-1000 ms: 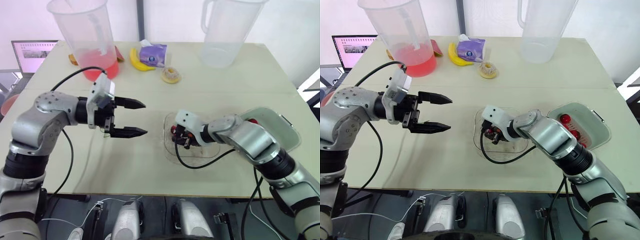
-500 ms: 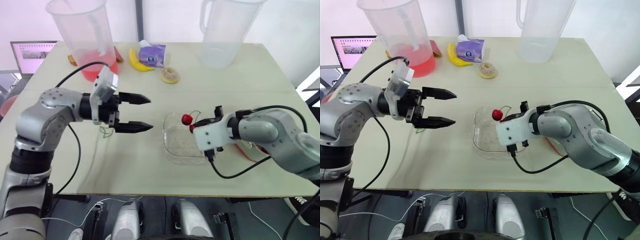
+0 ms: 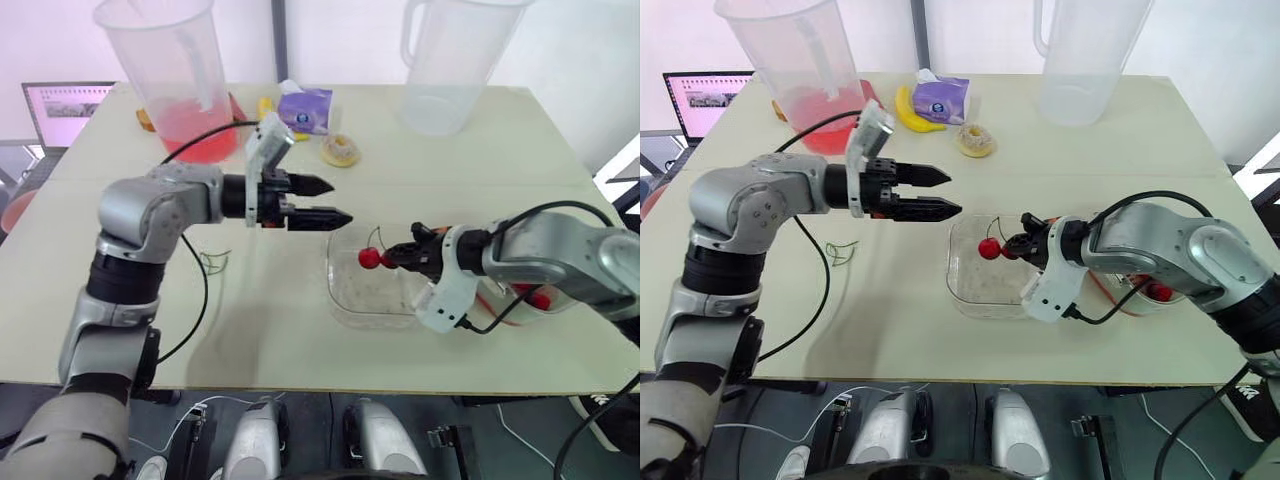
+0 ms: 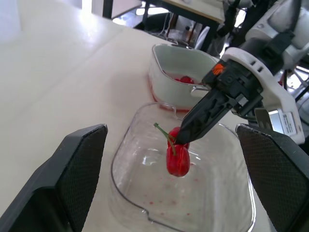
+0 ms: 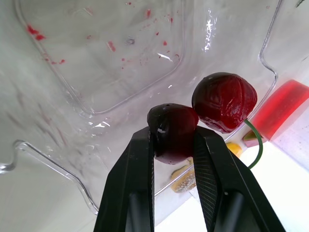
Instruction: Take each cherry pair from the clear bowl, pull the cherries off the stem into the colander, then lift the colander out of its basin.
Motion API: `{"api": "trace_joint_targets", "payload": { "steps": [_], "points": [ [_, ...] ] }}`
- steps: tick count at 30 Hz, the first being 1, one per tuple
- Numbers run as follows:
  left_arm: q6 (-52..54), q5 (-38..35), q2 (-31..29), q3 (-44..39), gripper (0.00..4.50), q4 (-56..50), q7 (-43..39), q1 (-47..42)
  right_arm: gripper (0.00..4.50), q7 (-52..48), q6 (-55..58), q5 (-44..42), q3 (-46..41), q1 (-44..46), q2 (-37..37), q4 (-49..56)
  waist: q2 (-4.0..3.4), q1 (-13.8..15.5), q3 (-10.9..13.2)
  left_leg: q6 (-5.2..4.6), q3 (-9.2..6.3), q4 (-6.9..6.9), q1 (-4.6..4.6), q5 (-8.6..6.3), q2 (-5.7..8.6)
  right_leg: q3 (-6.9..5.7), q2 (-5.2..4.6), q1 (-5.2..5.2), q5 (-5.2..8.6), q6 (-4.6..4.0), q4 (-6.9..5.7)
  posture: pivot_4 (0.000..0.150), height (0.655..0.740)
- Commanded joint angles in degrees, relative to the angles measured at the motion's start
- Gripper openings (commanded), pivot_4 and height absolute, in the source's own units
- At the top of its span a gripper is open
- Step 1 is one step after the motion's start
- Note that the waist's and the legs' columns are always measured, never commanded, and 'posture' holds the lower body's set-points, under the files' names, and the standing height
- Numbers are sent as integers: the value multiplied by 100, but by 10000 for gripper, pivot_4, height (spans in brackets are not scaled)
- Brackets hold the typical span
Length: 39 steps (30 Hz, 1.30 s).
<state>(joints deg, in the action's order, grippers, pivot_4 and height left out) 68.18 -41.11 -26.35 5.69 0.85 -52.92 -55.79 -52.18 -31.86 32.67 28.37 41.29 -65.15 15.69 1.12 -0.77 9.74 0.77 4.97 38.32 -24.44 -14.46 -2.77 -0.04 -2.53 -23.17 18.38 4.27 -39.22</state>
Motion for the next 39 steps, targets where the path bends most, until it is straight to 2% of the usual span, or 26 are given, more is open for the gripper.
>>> {"api": "trace_joint_targets", "payload": {
  "steps": [1,5,11,26,29,36,39],
  "points": [
    [1168,-317,370,-454,45000,359,612,-446,6636,-159,-63,69,-300,-25,139,175,0,3,0,0,-1,2,1,0,1,-1,-1,3,0,0,-1,1500,7400],
    [1942,-295,826,-883,45000,821,1208,-712,6636,-293,-30,75,-402,-112,296,210,0,-18,0,3,-3,1,3,1,1,-1,0,2,0,0,-1,1500,7400],
    [2347,-163,1156,-1138,45000,1073,1717,-762,6636,-444,-16,67,-523,-194,468,244,0,-4,0,9,-3,0,6,5,1,-1,-1,5,0,0,-4,1500,7400],
    [2432,-61,1671,-1361,45000,1474,2257,-702,6636,-721,30,-3,-694,-262,721,356,0,2,0,13,-4,0,9,7,4,-3,-3,7,0,0,-8,1500,7400],
    [2432,-88,1692,-1386,36542,1505,2286,-711,6636,-747,44,-9,-703,-265,750,357,0,4,0,14,-4,0,10,8,3,-3,-2,7,0,0,-8,1500,7400],
    [2432,-142,1696,-1370,1623,1498,2316,-670,6636,-783,83,-14,-707,-237,844,329,0,4,0,14,-3,0,10,8,4,-3,-3,7,0,0,-9,1500,7400],
    [2432,-161,1683,-1352,657,1484,2319,-657,6636,-799,112,-24,-713,-235,873,330,0,4,0,14,-4,0,10,8,4,-3,-3,7,0,0,-9,1500,7400]
  ]
}}
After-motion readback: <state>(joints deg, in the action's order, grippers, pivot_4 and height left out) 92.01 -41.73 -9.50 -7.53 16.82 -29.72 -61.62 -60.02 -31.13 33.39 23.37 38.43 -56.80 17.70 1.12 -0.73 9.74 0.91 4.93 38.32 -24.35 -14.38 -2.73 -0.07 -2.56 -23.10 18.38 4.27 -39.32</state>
